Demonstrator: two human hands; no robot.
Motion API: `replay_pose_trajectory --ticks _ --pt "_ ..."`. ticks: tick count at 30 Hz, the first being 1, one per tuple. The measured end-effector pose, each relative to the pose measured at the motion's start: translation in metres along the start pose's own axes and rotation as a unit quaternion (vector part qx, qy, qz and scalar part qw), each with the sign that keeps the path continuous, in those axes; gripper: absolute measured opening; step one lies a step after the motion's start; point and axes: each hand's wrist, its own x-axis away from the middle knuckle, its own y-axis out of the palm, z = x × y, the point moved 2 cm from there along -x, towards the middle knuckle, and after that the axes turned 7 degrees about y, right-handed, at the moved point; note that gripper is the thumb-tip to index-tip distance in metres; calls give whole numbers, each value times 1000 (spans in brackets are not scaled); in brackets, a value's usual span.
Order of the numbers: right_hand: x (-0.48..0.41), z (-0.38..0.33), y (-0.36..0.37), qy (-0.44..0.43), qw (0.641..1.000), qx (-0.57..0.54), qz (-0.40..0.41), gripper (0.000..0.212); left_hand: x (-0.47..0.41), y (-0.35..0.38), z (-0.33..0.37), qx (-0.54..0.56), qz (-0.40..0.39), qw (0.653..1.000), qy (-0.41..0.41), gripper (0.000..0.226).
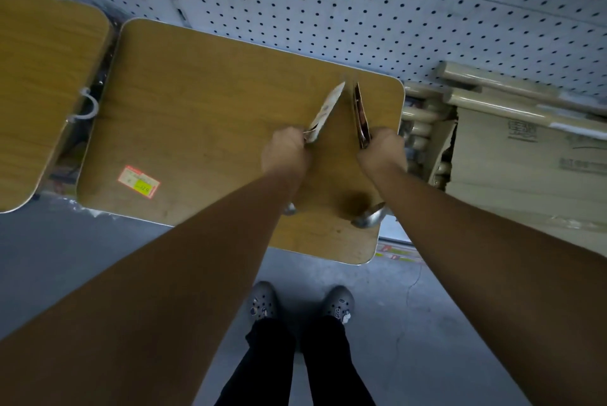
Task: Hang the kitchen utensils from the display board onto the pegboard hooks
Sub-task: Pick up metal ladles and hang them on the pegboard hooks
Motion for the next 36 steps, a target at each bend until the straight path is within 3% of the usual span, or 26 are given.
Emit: replay_pose_trajectory --ticks 4,6,8,12,18,22,25,28,36 --pt "8 17 -9 55 978 -189 -70 16 11 -3 -12 172 4 985 -10 8" --pt "18 22 -19 73 958 -258 -104 7 29 -11 -10 295 2 955 -24 18" --pt "37 23 -40 93 933 -323 -129 17 46 -22 -4 396 1 917 -44 31" --pt "81 24 -84 63 898 -408 -154 17 83 -62 15 495 -21 867 -50 29" --pt "143 36 -154 14 851 -502 -156 29 135 -135 44 560 -13 828 -24 12" --pt "183 43 -201 -20 816 -541 -201 33 169 -174 71 572 -16 820 -15 10" --pt "210 50 -231 -36 819 -536 -203 28 193 -193 89 571 -44 820 -11 7" --pt "233 52 -254 -52 821 -538 -183 26 213 -211 105 584 -73 809 -4 27" --pt "277 59 -284 -54 807 -572 -136 26 244 -229 140 590 -70 804 36 30"
